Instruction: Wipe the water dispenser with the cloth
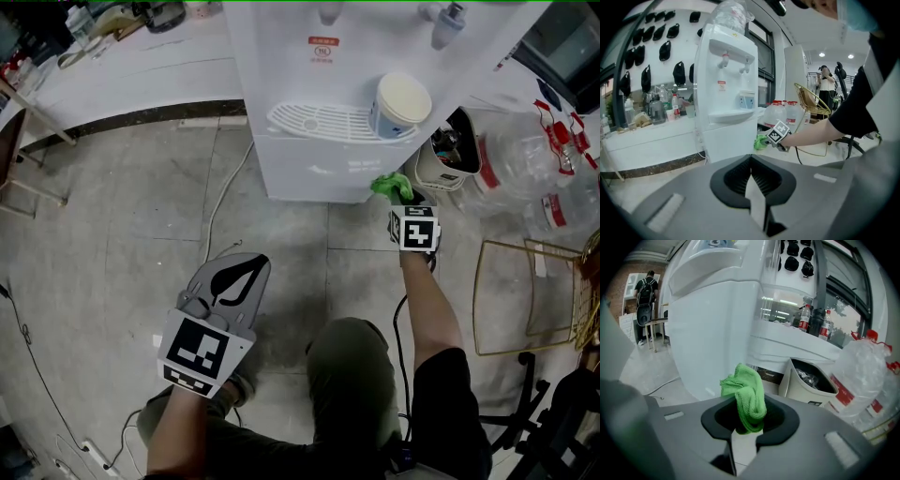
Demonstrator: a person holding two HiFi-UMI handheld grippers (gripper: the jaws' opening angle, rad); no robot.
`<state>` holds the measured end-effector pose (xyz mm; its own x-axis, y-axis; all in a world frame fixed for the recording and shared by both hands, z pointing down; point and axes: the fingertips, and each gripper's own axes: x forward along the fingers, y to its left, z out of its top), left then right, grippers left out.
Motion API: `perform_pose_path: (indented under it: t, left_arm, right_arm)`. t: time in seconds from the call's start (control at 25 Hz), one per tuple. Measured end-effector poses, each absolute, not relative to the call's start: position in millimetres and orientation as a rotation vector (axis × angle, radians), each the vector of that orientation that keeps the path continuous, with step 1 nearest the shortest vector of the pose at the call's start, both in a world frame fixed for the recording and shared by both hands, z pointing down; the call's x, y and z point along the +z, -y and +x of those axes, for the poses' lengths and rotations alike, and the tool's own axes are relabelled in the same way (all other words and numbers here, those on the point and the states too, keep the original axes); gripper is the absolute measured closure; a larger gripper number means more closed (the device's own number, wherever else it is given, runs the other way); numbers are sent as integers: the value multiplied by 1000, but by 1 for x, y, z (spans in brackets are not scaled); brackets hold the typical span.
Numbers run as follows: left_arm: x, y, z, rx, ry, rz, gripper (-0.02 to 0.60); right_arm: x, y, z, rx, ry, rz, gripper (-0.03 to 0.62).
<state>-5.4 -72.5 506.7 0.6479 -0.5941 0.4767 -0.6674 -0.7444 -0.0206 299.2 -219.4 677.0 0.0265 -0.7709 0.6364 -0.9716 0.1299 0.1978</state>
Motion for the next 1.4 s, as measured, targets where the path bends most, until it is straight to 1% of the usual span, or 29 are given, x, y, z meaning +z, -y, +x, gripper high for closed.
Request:
perform_pose_path:
  t: [0.08,0.16,0.36,0.64,0.84,0.96,1.12,1.28,1.4]
  left_arm:
    - [506,73,-7,693,1049,2704,578]
    - [504,73,-10,684,1057,2702,578]
    - [505,72,-23,686,1082,2688,578]
    - [509,62,-44,703,1116,2649,578]
    - [515,54,-62,715,1139,2599,578]
    - [517,52,-70,710,1146,2599,578]
    - [514,53,-74,701,1148,2593,578]
    - [515,56,-70,703,1130,2604,578]
    - [513,59,-61,704,1108,2625,578]
  right_arm:
    - [682,211,297,421,1797,1676,499]
    - [689,200,279,409,1838,1609,499]
    - [726,177,187,380,1987,1327,499]
    - [754,196,56,359,2117,1142,499]
    - [766,225,4,376,2109,1128,499]
    - [776,237,-1,401,2073,1151,499]
    - [779,246,14,435,2035,1209,499]
    - [777,246,54,456,1992,1283,499]
    - [779,242,102,494,1928,1366,499]
